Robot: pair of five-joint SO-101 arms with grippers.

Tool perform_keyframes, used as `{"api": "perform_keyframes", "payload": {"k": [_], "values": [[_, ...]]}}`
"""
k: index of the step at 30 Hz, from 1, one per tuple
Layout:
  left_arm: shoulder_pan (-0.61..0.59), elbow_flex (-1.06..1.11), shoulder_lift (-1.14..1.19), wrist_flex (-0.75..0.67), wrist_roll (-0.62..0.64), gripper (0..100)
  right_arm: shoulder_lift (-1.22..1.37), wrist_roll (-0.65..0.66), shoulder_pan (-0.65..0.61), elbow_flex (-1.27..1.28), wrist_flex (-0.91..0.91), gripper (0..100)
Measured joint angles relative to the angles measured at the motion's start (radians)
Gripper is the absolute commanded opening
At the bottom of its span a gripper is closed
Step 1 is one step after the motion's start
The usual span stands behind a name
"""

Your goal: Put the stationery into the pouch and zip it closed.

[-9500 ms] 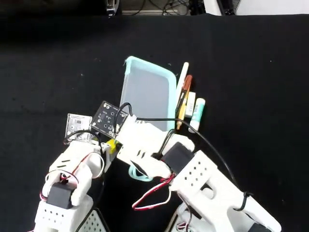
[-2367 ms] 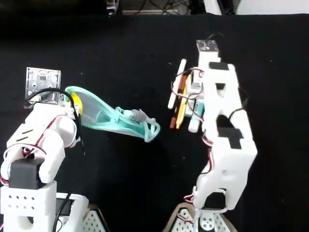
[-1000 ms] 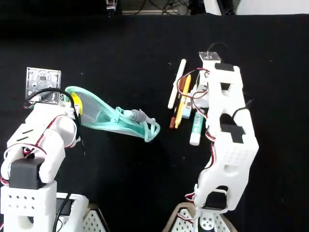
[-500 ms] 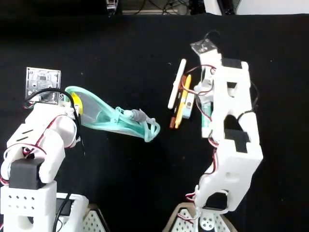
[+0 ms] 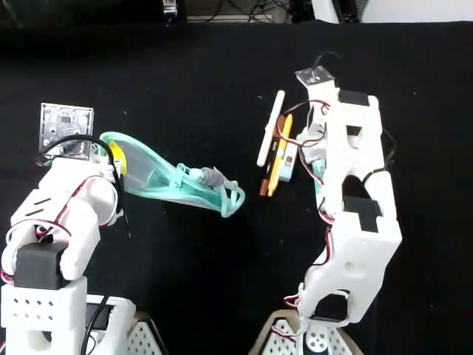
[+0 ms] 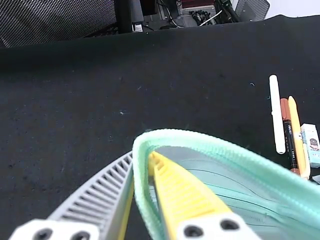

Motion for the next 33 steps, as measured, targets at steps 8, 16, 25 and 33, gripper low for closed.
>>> {"api": "perform_keyframes", "payload": {"k": [8,16,25,33], "values": [[0.0,0.0,0.0,0.0,0.0,3,0.121,-0.032,0.005,-0.023,-0.029,19.5],[0.0,0.0,0.0,0.0,0.0,3,0.155,-0.034,0.028,-0.063,-0.035,1.2],[0.0,0.0,0.0,0.0,0.0,3,-0.048,-0.034,0.023,0.029,-0.031,1.2],[0.0,0.0,0.0,0.0,0.0,3,-0.704,-0.037,0.014,0.423,-0.101,1.2]]}}
